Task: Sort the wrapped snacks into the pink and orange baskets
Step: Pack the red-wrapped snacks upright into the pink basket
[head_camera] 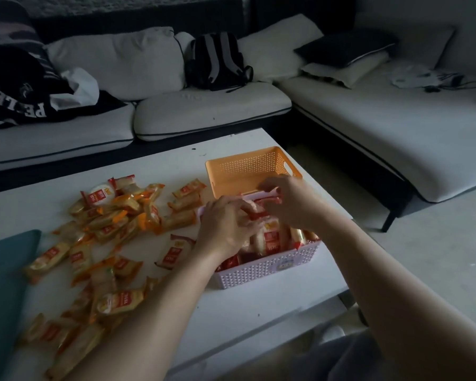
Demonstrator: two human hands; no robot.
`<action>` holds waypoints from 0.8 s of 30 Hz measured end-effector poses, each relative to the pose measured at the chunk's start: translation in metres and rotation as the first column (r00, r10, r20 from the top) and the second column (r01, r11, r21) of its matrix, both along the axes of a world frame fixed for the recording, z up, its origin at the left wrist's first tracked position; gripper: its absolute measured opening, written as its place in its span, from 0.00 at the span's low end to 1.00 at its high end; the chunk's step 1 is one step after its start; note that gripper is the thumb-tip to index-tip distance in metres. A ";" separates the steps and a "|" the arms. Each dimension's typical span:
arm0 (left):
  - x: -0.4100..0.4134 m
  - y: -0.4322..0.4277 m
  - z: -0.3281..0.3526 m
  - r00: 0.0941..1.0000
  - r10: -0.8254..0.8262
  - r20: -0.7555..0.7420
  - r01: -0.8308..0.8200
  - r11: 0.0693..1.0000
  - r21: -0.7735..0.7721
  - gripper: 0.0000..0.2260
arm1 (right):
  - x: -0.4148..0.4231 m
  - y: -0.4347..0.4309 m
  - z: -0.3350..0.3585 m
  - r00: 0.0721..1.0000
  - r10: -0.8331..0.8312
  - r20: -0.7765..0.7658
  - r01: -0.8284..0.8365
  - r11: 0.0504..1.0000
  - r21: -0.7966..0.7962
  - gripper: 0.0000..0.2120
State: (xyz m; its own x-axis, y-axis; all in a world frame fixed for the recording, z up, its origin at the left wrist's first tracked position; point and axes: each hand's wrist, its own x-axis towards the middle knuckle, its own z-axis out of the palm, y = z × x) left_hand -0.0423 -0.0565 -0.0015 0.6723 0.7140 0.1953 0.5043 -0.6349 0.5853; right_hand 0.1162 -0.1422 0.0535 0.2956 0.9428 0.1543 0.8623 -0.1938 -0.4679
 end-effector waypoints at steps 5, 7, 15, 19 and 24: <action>-0.017 0.010 0.005 0.981 0.101 0.166 -0.065 0.976 -0.208 0.17 | -0.006 0.005 -0.016 0.965 0.212 0.153 -0.185 0.968 -0.172 0.24; -0.019 0.014 0.006 0.989 0.121 0.084 -0.111 0.986 -0.124 0.14 | -0.004 0.007 -0.021 0.960 0.206 0.187 -0.165 0.962 -0.216 0.19; -0.021 0.011 0.007 0.994 -0.090 0.057 0.101 0.966 -0.238 0.07 | 0.009 0.007 -0.007 0.982 0.174 0.078 -0.154 0.966 -0.206 0.13; -0.032 0.021 0.016 0.978 0.107 0.177 -0.027 0.914 -0.404 0.11 | 0.025 0.005 0.006 0.996 0.046 -0.072 -0.049 0.998 -0.035 0.08; -0.048 0.035 0.024 0.819 0.449 0.357 -0.175 0.789 -0.589 0.08 | 0.042 0.010 -0.003 0.911 -0.280 -0.304 0.289 0.957 -0.014 0.12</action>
